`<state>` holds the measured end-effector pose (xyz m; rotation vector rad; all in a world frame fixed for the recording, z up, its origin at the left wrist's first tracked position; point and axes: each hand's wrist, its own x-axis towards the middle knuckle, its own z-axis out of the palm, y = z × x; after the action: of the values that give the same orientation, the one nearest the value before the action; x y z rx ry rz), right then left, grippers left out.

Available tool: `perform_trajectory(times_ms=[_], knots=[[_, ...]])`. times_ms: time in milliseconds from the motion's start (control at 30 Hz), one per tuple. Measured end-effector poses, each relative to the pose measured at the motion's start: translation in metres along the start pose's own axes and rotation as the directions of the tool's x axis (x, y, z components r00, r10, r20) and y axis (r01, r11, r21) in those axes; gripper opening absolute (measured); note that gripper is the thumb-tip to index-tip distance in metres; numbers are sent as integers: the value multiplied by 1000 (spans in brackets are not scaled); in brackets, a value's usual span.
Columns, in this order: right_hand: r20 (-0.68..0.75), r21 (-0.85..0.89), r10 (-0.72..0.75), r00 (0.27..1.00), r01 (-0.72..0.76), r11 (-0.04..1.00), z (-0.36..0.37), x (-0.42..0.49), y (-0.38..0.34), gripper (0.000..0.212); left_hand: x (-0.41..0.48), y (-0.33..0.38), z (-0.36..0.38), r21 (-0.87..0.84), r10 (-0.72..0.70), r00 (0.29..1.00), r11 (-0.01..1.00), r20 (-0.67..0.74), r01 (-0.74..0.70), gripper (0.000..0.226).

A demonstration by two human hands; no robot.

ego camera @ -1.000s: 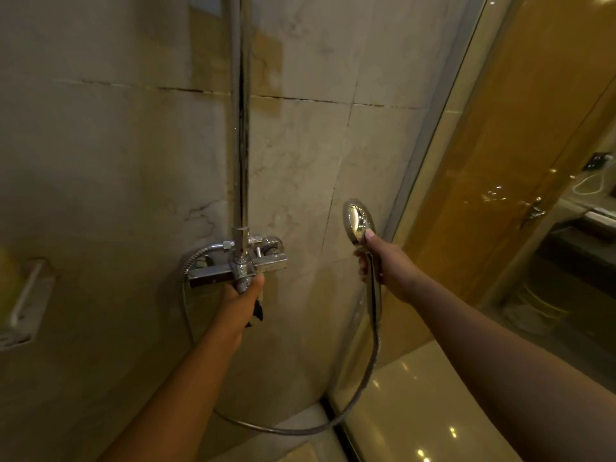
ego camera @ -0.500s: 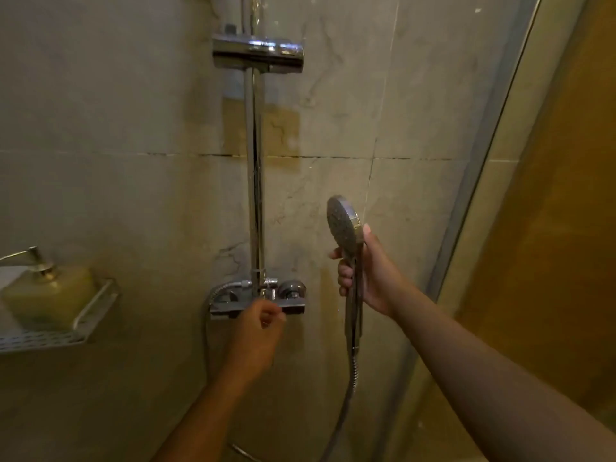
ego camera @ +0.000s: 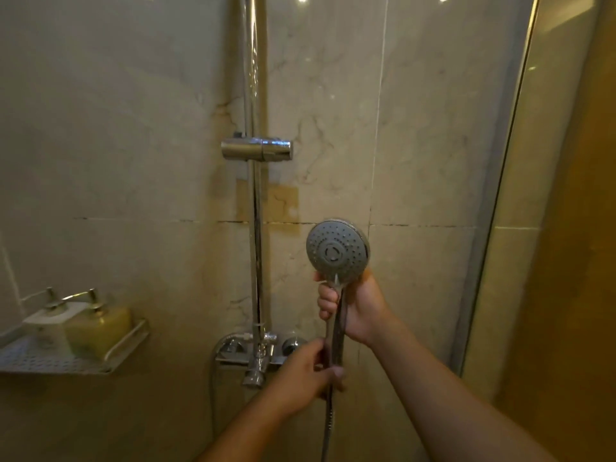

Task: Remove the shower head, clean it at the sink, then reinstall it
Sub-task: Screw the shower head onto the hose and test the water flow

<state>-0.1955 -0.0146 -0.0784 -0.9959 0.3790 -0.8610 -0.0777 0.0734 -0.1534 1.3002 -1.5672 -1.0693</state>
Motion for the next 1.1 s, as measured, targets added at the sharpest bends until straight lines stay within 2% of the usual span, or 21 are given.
perform_trajectory(times_ms=[100, 167, 233, 333, 400, 467, 567, 800, 1033, 1100], knots=[[-79, 2, -66, 995, 66, 998, 13, 4, -6, 65, 6, 13, -12, -66, 35, 999, 997, -40, -38, 20], [-140, -125, -124, 982, 107, 986, 17, 4, -7, 66, 9, 25, -24, -57, 81, 993, 995, -83, -85, 18], [-210, -340, -206, 956, 126, 932, 25, 2, -11, 55, 11, 37, -38, -29, 125, 985, 991, -116, -129, 18], [-144, -657, -318, 937, 149, 739, 43, 1, -31, 28, 15, 58, -59, -5, 190, 975, 981, -115, -192, 20], [-54, -818, -334, 941, 150, 556, 55, 2, -49, 24, 20, 71, -70, 2, 226, 970, 974, -92, -226, 23], [-11, -915, -339, 941, 127, 383, 68, 4, -67, 22, 26, 85, -79, 9, 243, 966, 970, -86, -243, 28], [12, -962, -372, 928, 112, 247, 88, 9, -95, 14, 36, 107, -89, 32, 284, 954, 959, -95, -282, 25], [66, -971, -513, 856, 173, 164, 130, 36, -163, 11, 65, 174, -122, 127, 379, 916, 923, -135, -363, 23], [103, -961, -639, 762, 243, 135, 161, 70, -215, 21, 89, 190, -145, 326, 362, 915, 899, -178, -292, 22], [118, -953, -663, 739, 273, 135, 168, 78, -226, 21, 93, 187, -147, 329, 367, 909, 898, -196, -292, 20]])
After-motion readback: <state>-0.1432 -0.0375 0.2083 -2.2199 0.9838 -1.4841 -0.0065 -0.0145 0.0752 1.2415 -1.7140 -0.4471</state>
